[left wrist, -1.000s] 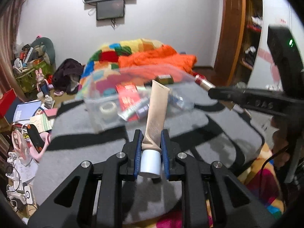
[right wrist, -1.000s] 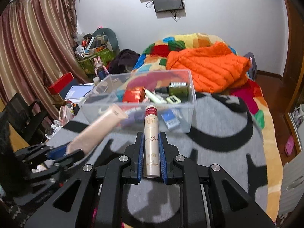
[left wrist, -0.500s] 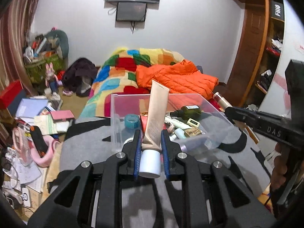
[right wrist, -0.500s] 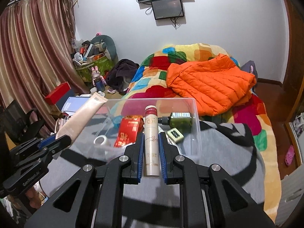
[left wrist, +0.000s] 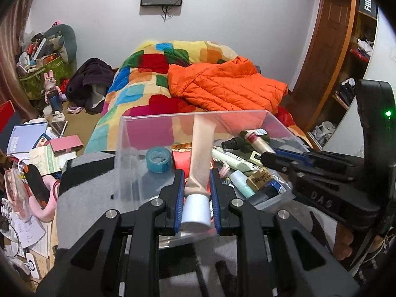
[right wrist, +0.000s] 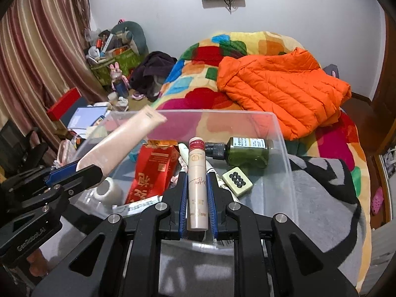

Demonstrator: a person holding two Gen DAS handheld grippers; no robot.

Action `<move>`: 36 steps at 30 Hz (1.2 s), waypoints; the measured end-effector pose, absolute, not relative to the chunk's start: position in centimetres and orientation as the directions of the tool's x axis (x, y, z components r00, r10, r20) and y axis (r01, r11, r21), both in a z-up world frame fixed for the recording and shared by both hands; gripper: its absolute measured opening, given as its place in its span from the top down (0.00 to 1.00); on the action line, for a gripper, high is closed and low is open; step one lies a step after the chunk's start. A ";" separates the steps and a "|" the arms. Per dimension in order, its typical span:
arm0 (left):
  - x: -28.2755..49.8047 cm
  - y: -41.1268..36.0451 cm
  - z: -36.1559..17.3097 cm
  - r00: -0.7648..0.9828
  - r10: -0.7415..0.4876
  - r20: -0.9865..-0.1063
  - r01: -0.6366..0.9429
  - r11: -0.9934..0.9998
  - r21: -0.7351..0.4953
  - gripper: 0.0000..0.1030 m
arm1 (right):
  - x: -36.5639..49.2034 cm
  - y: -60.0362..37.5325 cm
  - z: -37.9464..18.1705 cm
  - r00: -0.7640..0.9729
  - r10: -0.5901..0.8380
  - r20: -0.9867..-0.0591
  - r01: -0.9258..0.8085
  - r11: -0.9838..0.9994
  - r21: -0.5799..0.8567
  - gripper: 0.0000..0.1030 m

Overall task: Organize objects
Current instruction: 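Carry the foundation tube and red-capped cylinder over the clear box with both tools, then lower both items into the clear box and open both tools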

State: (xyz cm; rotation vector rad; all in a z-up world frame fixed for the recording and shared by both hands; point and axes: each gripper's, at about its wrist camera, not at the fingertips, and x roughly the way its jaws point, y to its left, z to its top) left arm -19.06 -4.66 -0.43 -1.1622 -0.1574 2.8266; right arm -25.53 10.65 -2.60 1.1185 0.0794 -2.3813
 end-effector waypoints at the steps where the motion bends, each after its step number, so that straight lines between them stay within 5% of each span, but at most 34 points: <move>1: -19.1 -4.5 -0.6 -0.704 0.122 -0.700 -0.042 -0.991 -0.130 0.81 | -25.5 10.4 -2.8 -0.528 -0.415 -0.741 0.472 -0.869 0.151 0.87; 16: -15.8 -4.8 1.8 -0.760 0.096 -0.642 -0.022 -0.992 -0.122 0.78 | -22.1 12.4 0.3 -0.558 -0.441 -0.703 0.497 -0.856 0.142 0.77; 20: -13.9 -4.8 2.6 -0.790 0.080 -0.608 -0.010 -0.993 -0.117 0.59 | -20.3 13.4 1.3 -0.584 -0.451 -0.675 0.504 -0.853 0.134 0.71; 24: -12.0 -4.5 3.2 -0.815 0.065 -0.576 -0.002 -0.994 -0.109 0.32 | -18.3 14.4 2.0 -0.627 -0.448 -0.637 0.494 -0.861 0.120 0.49; 27: -10.5 -4.0 3.6 -0.834 0.045 -0.549 0.002 -0.996 -0.085 0.21 | -17.0 15.2 2.3 -0.655 -0.443 -0.612 0.487 -0.867 0.106 0.42; 36: -7.3 -2.8 3.2 -0.860 -0.008 -0.511 0.034 -0.999 -0.042 0.07 | -14.2 16.6 1.8 -0.686 -0.429 -0.588 0.463 -0.881 0.102 0.23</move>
